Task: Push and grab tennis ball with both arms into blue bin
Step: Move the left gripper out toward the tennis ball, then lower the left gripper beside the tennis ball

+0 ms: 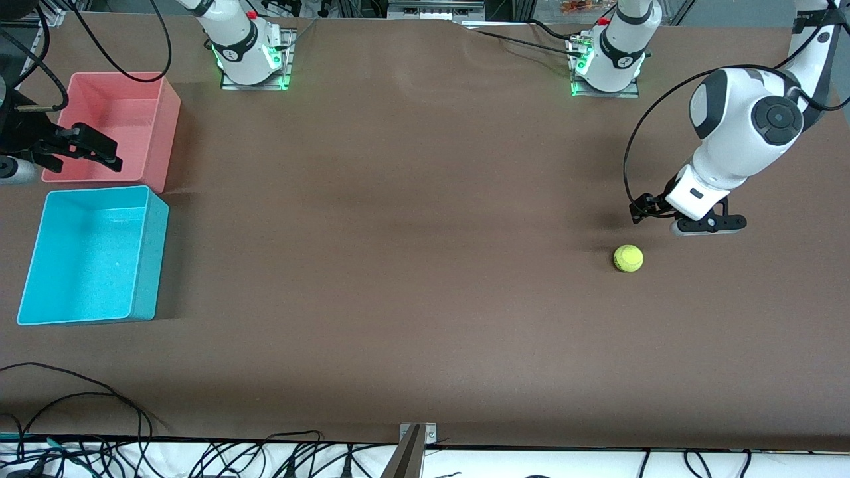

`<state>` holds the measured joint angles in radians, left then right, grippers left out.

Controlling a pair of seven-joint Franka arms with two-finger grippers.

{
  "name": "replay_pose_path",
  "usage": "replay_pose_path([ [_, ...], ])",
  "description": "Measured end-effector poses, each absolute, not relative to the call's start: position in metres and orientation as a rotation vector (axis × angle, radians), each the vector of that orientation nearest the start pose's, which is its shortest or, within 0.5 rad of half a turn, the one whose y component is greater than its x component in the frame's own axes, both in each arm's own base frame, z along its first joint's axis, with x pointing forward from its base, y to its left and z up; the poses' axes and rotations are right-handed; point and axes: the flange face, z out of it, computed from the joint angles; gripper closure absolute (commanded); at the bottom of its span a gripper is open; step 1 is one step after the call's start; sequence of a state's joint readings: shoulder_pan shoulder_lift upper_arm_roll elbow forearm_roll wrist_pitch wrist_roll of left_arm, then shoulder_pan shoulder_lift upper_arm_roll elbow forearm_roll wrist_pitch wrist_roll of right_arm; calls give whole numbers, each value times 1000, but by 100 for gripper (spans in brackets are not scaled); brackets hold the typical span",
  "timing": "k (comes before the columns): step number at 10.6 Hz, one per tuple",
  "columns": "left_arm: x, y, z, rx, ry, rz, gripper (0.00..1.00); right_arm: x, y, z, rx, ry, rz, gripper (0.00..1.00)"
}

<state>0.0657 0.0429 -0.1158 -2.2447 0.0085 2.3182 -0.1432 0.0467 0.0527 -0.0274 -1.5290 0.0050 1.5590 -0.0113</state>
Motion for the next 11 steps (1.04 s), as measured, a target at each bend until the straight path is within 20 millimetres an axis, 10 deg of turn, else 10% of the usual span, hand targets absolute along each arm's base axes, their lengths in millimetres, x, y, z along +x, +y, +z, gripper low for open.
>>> replay_pose_path([
  [6, 535, -24, 306, -3093, -38, -24, 55, 572, 19, 610, -3139, -66, 33, 0],
  [8, 534, -24, 301, -3057, 27, -17, 93, 572, 19, 611, -3139, -66, 28, 0],
  [11, 533, -24, 298, -3053, 102, -4, 100, 573, 17, 611, -3141, -63, 24, 0],
])
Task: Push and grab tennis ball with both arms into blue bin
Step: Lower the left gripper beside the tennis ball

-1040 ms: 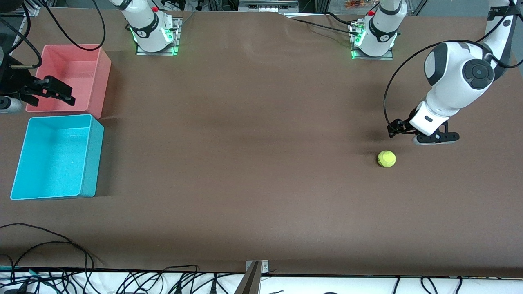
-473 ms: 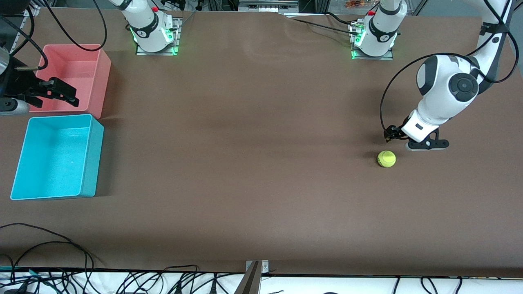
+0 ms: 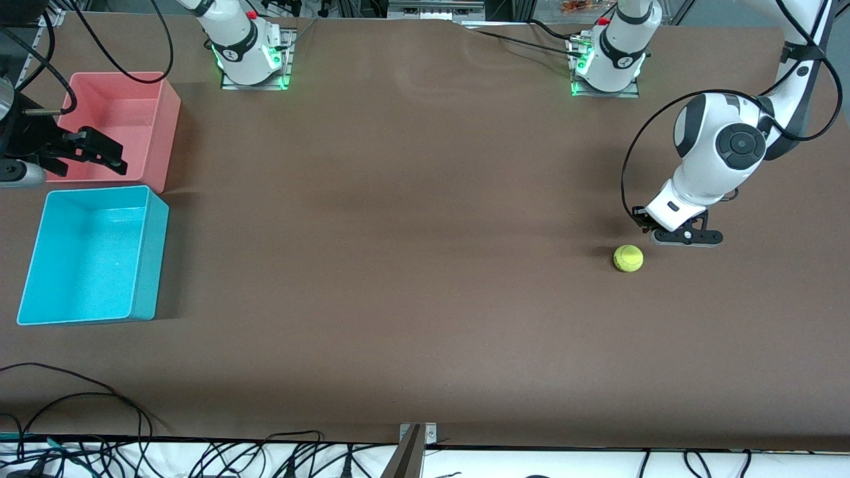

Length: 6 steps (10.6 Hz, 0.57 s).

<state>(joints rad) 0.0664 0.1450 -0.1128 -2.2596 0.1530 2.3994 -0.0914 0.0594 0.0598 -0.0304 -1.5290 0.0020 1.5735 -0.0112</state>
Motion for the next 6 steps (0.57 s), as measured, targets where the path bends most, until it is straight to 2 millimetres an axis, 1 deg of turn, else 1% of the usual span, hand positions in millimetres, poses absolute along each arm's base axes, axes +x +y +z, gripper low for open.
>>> replay_pose_path([
  [1, 533, -23, 297, -3048, 179, 2, 100, 573, 17, 611, -3141, -63, 19, 0],
  [2, 533, -20, 297, -3036, 322, 10, 100, 573, 18, 611, -3141, -64, 15, 0],
  [3, 534, -14, 296, -3017, 470, 19, 100, 573, 18, 611, -3141, -65, 15, 0],
  [6, 535, 6, 295, -2982, 715, 19, 100, 573, 16, 611, -3141, -59, 15, 0],
])
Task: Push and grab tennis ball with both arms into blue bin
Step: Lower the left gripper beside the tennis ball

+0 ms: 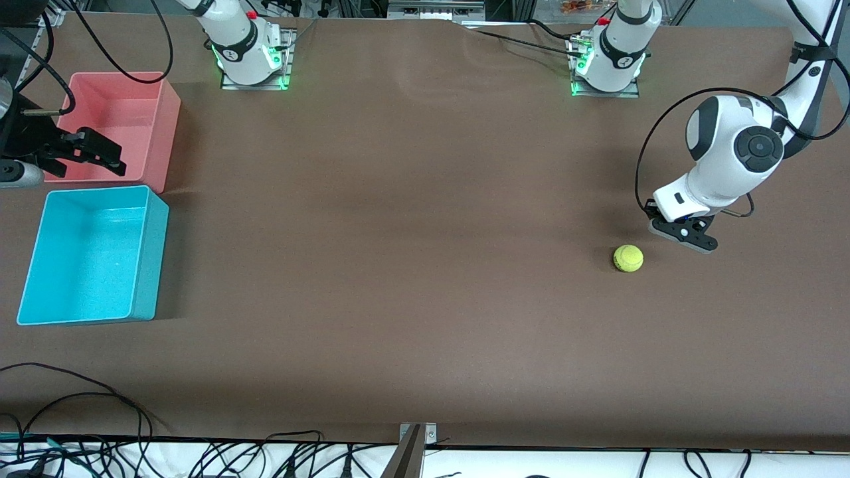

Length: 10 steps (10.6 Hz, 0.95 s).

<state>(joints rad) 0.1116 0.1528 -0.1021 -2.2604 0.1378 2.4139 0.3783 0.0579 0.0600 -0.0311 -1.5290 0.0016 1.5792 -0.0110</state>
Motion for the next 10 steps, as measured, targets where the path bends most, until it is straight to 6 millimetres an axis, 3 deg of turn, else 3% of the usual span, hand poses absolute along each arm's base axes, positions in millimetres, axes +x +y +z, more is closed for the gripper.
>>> replay_pose_path([
  [3, 537, 23, 285, -2983, 963, -29, 100, 574, 16, 610, -3142, -59, 17, 0],
  [5, 536, 31, 265, -2987, 1153, -51, 100, 574, 15, 609, -3142, -58, 23, 0],
  [10, 535, 32, 243, -2870, 1440, -32, 100, 576, 5, 606, -3143, -30, 30, 0],
])
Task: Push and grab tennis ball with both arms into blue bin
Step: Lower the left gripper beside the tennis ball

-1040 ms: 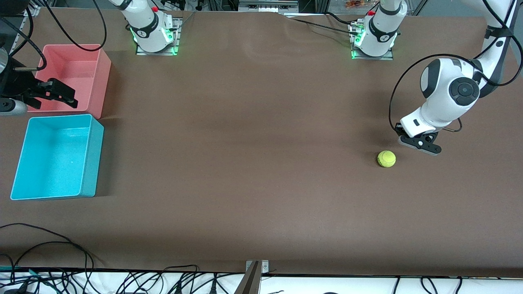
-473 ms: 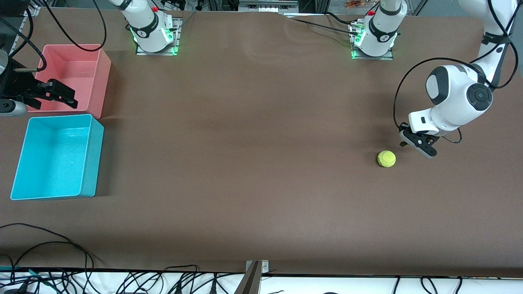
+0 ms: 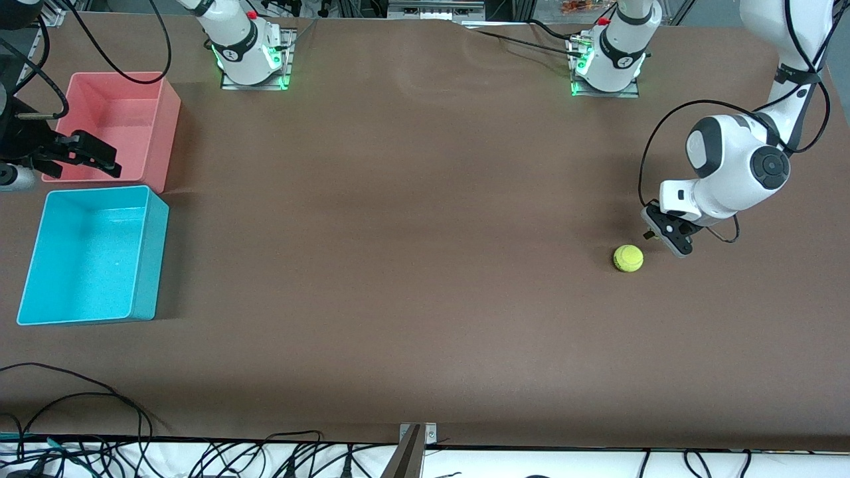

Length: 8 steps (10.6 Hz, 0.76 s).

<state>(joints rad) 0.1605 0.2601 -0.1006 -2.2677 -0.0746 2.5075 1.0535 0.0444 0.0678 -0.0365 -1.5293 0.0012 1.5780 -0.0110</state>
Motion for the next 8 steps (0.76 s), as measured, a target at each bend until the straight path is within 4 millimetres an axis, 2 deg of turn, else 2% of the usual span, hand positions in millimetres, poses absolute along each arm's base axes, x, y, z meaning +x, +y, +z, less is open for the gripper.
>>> replay_pose_path([
  [3, 534, 33, 238, -2766, 1542, 23, 100, 576, 4, 605, -3143, -26, 35, 0],
  [6, 538, 51, 235, -2704, 1551, 23, 100, 578, 6, 601, -3143, -30, 46, 0],
  [8, 546, 56, 229, -2675, 1594, 16, 100, 579, 6, 599, -3143, -31, 51, 0],
])
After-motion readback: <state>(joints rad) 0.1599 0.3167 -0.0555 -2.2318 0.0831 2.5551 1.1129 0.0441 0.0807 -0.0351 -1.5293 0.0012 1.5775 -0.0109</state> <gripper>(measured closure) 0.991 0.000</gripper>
